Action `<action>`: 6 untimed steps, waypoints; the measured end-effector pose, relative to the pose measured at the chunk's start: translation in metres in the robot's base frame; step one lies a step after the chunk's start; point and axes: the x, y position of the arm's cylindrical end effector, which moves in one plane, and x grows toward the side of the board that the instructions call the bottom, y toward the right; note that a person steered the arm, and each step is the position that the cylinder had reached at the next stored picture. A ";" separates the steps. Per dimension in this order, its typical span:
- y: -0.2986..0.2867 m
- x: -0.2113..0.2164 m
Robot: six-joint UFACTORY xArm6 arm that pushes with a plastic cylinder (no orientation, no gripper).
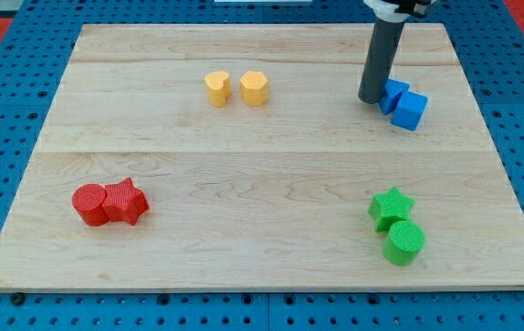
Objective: Push the blue blocks slightly towards the right
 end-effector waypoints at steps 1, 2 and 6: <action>-0.007 -0.001; -0.011 -0.020; 0.026 0.008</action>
